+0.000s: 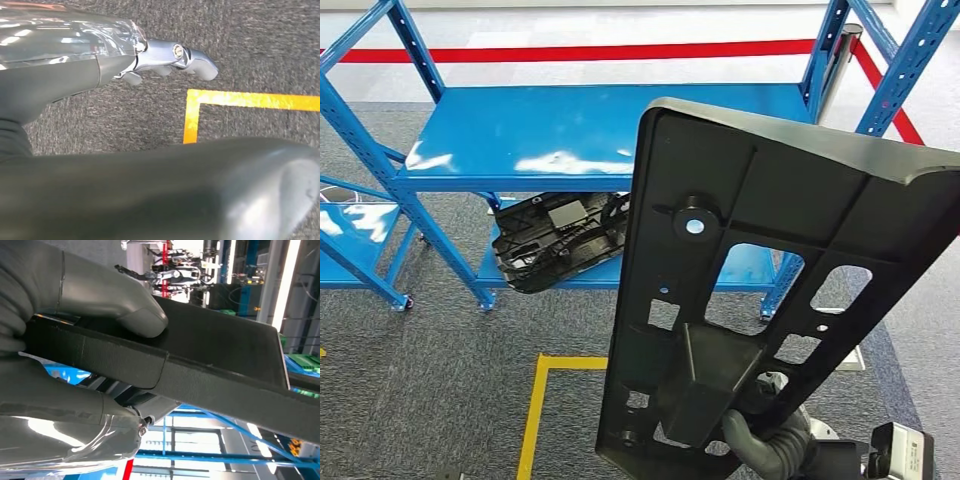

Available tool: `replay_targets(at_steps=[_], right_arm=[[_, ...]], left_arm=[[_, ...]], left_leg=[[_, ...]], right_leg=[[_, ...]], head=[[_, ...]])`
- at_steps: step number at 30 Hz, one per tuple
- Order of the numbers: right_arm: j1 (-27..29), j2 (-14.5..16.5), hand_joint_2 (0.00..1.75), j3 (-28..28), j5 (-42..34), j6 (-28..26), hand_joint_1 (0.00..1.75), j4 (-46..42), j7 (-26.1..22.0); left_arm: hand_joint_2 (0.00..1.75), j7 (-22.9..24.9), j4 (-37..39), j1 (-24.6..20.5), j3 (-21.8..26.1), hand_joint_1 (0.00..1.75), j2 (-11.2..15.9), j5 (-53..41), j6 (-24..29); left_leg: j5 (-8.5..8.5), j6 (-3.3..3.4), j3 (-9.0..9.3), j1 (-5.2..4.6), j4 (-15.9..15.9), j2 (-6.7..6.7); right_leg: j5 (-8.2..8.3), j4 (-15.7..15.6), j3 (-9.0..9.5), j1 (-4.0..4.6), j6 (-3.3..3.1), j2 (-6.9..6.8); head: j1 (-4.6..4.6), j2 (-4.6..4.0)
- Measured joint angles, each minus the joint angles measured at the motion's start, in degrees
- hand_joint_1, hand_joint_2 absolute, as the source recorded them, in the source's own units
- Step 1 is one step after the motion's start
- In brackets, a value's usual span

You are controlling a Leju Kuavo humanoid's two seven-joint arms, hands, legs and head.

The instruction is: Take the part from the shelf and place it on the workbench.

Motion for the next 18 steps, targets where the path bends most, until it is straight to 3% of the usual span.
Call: replay_targets(at_steps=[2, 4, 5, 6, 7, 10, 12, 15, 16, 18], right_arm=[[0.0, 0.0, 1.75, 0.0, 0.0, 0.0, 1.75, 0.0, 0.0], [0.1, 0.0, 1.75, 0.0, 0.0, 0.0, 1.75, 0.0, 0.0], [0.1, 0.0, 1.75, 0.0, 0.0, 0.0, 1.75, 0.0, 0.0], [0.1, 0.0, 1.75, 0.0, 0.0, 0.0, 1.75, 0.0, 0.0], [0.1, 0.0, 1.75, 0.0, 0.0, 0.0, 1.75, 0.0, 0.0], [0.0, 0.0, 1.75, 0.0, 0.0, 0.0, 1.75, 0.0, 0.0], [0.0, 0.1, 1.75, 0.0, 0.0, 0.0, 1.75, 0.0, 0.0], [0.0, 0.1, 1.75, 0.0, 0.0, 0.0, 1.75, -0.1, 0.0], [0.0, 0.1, 1.75, 0.0, 0.0, 0.0, 1.75, -0.1, 0.0], [0.0, 0.1, 1.75, 0.0, 0.0, 0.0, 1.75, -0.1, 0.0]], left_arm=[[1.75, 0.0, 0.0, 0.0, 0.0, 0.0, 0.0, 0.0, 0.0], [1.75, 0.0, 0.0, 0.0, 0.0, 0.0, 0.0, 0.0, 0.0], [1.75, 0.0, 0.0, 0.1, 0.0, 0.0, 0.0, 0.0, 0.0], [1.75, 0.0, 0.0, 0.1, 0.0, 0.0, 0.0, 0.0, 0.0], [1.75, 0.0, 0.0, 0.1, 0.0, 0.0, 0.0, 0.0, 0.0], [1.75, 0.0, 0.0, 0.1, 0.0, 0.0, 0.0, 0.0, 0.0], [1.75, 0.0, 0.0, 0.1, 0.0, 0.0, 0.0, 0.0, 0.0], [1.75, 0.0, 0.0, 0.0, 0.0, 0.0, 0.1, 0.0, 0.0], [1.75, 0.0, 0.0, 0.0, 0.0, 0.0, 0.1, 0.0, 0.0], [1.75, 0.0, 0.0, 0.0, 0.0, 0.0, 0.1, 0.0, 0.0]], left_leg=[[-2.86, -0.63, -1.72, 0.2, 3.9, -0.08], [-6.42, -1.07, -4.93, 0.38, 11.3, -0.12], [-7.12, -1.1, -6.08, 0.4, 14.0, -0.12], [-6.76, -1.0, -6.42, 0.39, 15.0, -0.13], [-5.25, -0.74, -5.64, 0.34, 13.6, -0.15], [-0.04, 0.72, -0.44, -0.12, 3.1, -0.35], [0.6, 1.26, 0.89, -0.54, 0.1, -0.47], [0.93, 1.49, 0.98, -0.42, -1.3, -0.35], [1.12, 1.64, 1.05, -0.23, -1.8, -0.27], [1.41, 1.87, 0.97, -0.06, -2.3, -0.11]], right_leg=[[0.16, -0.1, -0.25, -0.14, -0.7, -0.1], [0.31, -0.1, -0.58, -0.01, -1.07, -0.22], [0.36, -0.1, -0.69, 0.08, -1.15, -0.28], [0.39, -0.1, -0.73, 0.2, -1.21, -0.31], [0.41, -0.1, -0.67, 0.34, -1.23, -0.32], [0.46, -0.1, -0.4, 0.67, -1.13, -0.28], [0.66, -0.1, -0.53, 0.61, -0.75, -0.27], [0.44, 0.1, -0.92, 0.55, 0.13, -0.29], [-0.53, 1.2, -1.37, 0.6, 0.34, -0.24], [-4.09, 6.6, -3.54, 0.62, 0.61, -0.13]], head=[[-0.01, 0.0], [-0.01, 0.0], [-0.01, 0.0], [-0.01, 0.0], [-0.01, 0.0], [0.0, 0.0], [0.01, 0.0], [0.03, 0.0], [0.04, 0.0], [0.05, 0.0]])
